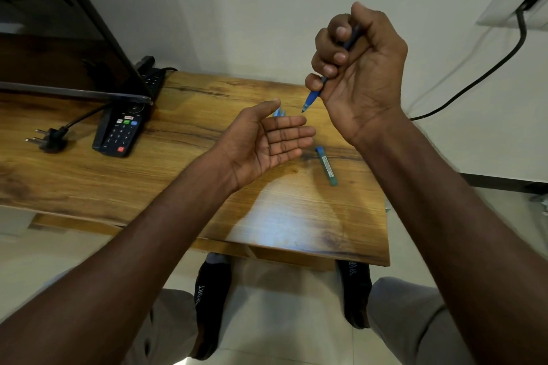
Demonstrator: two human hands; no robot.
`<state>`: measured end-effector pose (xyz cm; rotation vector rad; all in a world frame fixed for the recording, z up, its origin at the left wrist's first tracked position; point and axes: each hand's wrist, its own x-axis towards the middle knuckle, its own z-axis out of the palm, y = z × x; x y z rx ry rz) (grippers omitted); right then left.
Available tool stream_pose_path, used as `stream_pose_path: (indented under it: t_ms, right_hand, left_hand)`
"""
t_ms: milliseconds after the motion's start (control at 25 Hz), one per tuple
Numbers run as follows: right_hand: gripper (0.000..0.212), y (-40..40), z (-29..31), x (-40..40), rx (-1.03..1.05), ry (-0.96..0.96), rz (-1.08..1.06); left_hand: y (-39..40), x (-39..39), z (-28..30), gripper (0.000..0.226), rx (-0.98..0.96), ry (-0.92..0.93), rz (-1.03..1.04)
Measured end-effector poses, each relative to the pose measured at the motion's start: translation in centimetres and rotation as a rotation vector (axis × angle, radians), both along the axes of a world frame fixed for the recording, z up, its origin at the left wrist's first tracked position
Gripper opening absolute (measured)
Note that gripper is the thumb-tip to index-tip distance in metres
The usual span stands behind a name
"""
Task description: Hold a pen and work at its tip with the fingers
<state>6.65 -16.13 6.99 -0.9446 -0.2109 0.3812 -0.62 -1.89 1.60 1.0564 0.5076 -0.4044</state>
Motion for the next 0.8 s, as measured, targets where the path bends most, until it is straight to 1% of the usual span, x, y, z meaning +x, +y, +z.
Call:
stream_pose_path:
  t_ms: [80,200,320,400,480,640,800]
  right_hand:
    - [0.048,0.07,-0.10,-0.03,-0.014,0.002,0.020]
    - [0.043,0.19,-0.24,0.04,-0.009,0.010,0.036]
    - [0.045,0.08,-0.33,0.19,0.037,0.051,0.063]
    - [0.042,-0.04,-0.45,0.31,0.061,0.079,0.064]
    - [0.038,-0.10,-0.58,0.37,0.080,0.087,0.054]
    - [0.040,-0.12,-0.66,0.39,0.108,0.099,0.058]
    - [0.037,-0.21,-0.70,0.48,0.105,0.088,0.037]
  left_hand:
    - [-0.01,-0.02,0.01,0.052,0.004,-0.002,0.000]
    - [0.09,-0.02,-0.01,0.052,0.002,-0.008,0.002]
    - [0.15,-0.02,-0.04,0.052,-0.008,-0.009,0.003]
    - [0.13,-0.02,-0.03,0.052,-0.010,-0.010,0.005]
    - [0.11,-0.01,0.02,0.052,-0.010,-0.011,0.006]
    - [0.14,-0.03,0.03,0.051,-0.019,-0.012,0.007]
    - [0.13,0.00,0.00,0.051,-0.019,-0.013,0.008]
